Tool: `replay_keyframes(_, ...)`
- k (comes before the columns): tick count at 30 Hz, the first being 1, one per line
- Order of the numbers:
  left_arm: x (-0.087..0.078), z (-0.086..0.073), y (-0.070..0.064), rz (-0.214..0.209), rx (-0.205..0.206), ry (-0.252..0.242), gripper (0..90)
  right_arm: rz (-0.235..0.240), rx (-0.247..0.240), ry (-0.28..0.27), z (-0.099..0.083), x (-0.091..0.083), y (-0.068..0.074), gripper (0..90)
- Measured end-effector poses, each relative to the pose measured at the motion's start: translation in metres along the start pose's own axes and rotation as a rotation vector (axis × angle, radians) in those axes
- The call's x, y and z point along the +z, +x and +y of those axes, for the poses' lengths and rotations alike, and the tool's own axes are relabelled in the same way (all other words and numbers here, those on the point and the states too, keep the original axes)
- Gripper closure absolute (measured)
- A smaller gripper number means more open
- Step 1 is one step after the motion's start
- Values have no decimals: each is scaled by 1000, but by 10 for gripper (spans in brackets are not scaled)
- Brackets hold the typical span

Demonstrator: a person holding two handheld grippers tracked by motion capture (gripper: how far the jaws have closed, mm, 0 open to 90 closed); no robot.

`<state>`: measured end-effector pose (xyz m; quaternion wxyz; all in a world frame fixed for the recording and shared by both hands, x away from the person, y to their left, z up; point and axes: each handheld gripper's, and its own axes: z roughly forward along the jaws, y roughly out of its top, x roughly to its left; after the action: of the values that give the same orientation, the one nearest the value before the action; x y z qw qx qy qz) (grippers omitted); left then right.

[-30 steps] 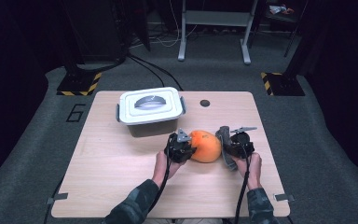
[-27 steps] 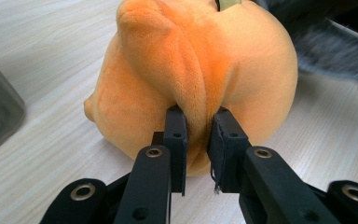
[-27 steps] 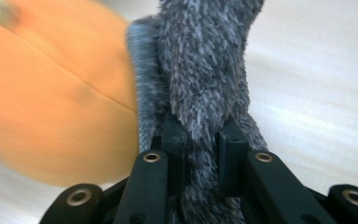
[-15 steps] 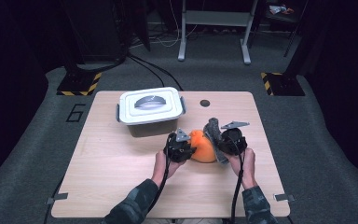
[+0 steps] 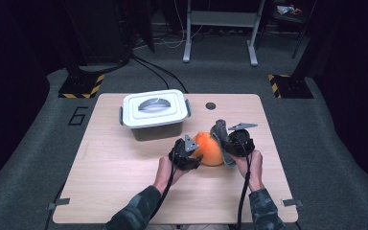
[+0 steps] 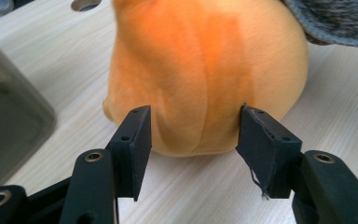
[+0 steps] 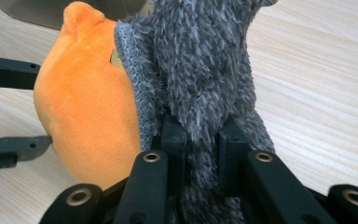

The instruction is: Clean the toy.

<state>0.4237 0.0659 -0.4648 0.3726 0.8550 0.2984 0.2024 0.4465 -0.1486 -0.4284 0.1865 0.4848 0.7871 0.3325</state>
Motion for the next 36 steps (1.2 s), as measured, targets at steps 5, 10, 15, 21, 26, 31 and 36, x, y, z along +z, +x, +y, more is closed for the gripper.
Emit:
replay_keyframes(5,11,0,-7,17,42,0,653,-16,1,0,0,0,0,765)
replay_keyframes(10,7,1,-7,8,13,-20,793,-7,17,-11,-4,-8,-6,764)
replay_keyframes(15,1,2,-3,-48,-72,-61,809,-12,30,-39,-4,-17,-6,764)
replay_keyframes(21,-6,6,-1,-101,-148,-93,818,10,6,-77,6,-36,0,763)
replay_keyframes(26,-8,7,-4,-134,-180,-107,819,45,-37,-95,20,-43,16,763)
replay_keyframes(31,-5,8,-6,-117,-142,-71,814,58,-58,-50,25,-24,31,761)
replay_keyframes(36,0,5,-3,-106,-136,-41,801,31,-99,-17,25,-6,36,764)
